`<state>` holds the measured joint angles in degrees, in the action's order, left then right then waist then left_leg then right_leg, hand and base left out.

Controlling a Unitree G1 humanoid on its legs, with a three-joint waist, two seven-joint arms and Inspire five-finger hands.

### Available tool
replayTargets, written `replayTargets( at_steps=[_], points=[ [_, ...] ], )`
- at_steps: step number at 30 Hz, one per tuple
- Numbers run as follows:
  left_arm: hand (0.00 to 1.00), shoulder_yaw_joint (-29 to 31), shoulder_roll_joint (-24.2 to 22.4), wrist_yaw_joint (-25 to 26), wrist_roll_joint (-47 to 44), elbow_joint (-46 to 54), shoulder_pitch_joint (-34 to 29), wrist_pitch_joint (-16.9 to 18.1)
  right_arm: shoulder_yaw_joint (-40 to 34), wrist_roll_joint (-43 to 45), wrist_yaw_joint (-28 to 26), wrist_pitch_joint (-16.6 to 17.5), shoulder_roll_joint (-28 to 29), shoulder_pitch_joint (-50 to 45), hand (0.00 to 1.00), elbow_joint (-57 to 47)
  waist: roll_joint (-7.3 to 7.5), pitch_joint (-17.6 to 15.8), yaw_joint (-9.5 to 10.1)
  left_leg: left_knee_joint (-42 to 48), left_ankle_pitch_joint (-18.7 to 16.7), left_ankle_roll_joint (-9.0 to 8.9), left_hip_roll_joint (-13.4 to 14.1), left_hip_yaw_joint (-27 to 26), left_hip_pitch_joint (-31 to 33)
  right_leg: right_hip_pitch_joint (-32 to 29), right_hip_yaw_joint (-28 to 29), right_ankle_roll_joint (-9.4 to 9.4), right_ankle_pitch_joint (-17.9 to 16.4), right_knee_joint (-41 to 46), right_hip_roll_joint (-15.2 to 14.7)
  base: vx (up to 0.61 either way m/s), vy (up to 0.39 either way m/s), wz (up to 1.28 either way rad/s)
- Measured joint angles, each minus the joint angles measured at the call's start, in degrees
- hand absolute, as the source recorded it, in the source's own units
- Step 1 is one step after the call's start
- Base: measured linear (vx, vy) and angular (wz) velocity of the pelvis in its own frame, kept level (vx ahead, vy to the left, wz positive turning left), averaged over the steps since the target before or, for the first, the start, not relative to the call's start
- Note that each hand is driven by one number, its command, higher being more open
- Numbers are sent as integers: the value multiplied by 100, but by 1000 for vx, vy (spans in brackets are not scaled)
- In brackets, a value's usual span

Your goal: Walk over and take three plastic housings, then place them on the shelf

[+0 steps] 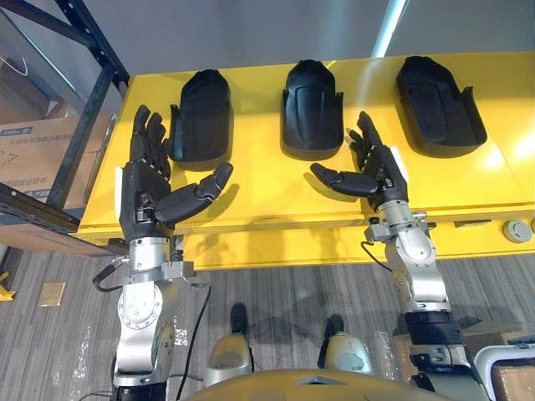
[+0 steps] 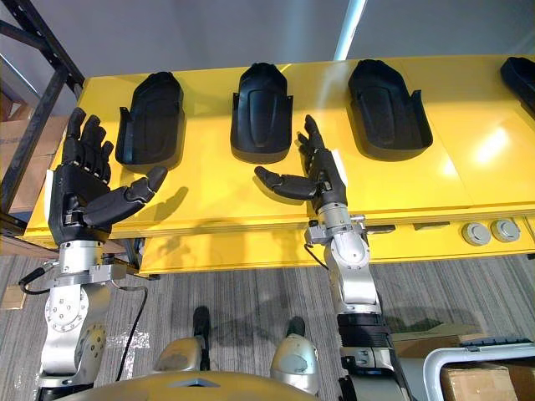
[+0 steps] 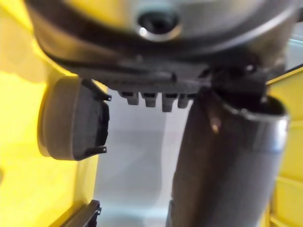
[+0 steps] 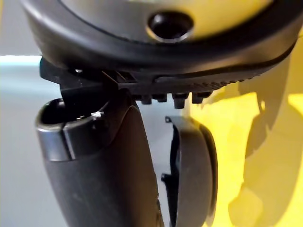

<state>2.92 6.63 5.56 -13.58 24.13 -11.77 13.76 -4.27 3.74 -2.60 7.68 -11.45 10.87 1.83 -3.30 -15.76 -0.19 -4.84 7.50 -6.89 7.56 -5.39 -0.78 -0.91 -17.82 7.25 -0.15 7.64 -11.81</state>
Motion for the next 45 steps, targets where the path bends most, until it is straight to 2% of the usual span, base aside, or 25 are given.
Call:
replayTargets(
  at_steps=[4, 9, 14, 18, 22, 29, 34, 45],
  points=[
    [100, -20, -14, 38, 23, -50, -9, 6, -303, -196, 392, 240, 60, -389, 100, -774, 7, 42, 3, -2, -37, -1, -1, -64, -1, 64, 35, 18, 104, -217, 33, 23, 3, -6],
    [100, 50, -155, 42, 10, -381, -208, 6, -554, -329, 357, 342, 202, -1029, 100, -1167, 95, 378, -46, -5, -135, -26, 15, -187, -103, 212, 105, 36, 197, -481, 84, 48, -2, -12],
    [100, 177, -235, -271, -261, -493, -452, 6, -589, -328, 58, 450, 463, -1538, 100, -1167, 111, 554, -59, -24, -220, -33, 35, -367, -283, 348, 265, 40, 231, -606, 119, -5, -6, -15],
    [100, 173, -236, -612, -427, -617, -454, 6, -374, -333, 171, 680, 521, -1690, 100, -1190, 137, 775, -27, -24, -253, -65, 95, -509, -298, 358, 374, 30, 333, -794, 203, -17, -9, -15],
    [100, -67, -230, -754, -421, -616, -452, 9, -356, -333, 386, 681, 525, -1878, 100, -1561, 123, 848, -36, -24, -263, -78, 111, -557, -268, 327, 416, 11, 388, -884, 229, 0, -15, -10],
    [100, -443, -214, -573, -429, -571, -291, 40, -612, -331, 696, 681, 637, -2309, 100, -1860, 104, 859, -301, -13, -272, -79, 115, -835, -12, -78, 699, -8, 530, -990, 259, 9, -2, -20],
    [100, -538, -208, -268, -445, -571, 106, 40, -724, -317, 763, 698, 690, -2519, 100, -1861, 86, 850, -472, -1, -306, -96, 140, -987, 29, -221, 849, -21, 575, -995, 295, 21, -8, -17],
    [100, -655, -149, 159, -664, -657, 333, 20, -805, -273, 767, 833, 687, -2616, 100, -2057, 17, 621, -524, -1, -364, -97, 137, -1140, 22, -311, 994, -17, 575, -979, 305, -2, -4, -6]
  ],
)
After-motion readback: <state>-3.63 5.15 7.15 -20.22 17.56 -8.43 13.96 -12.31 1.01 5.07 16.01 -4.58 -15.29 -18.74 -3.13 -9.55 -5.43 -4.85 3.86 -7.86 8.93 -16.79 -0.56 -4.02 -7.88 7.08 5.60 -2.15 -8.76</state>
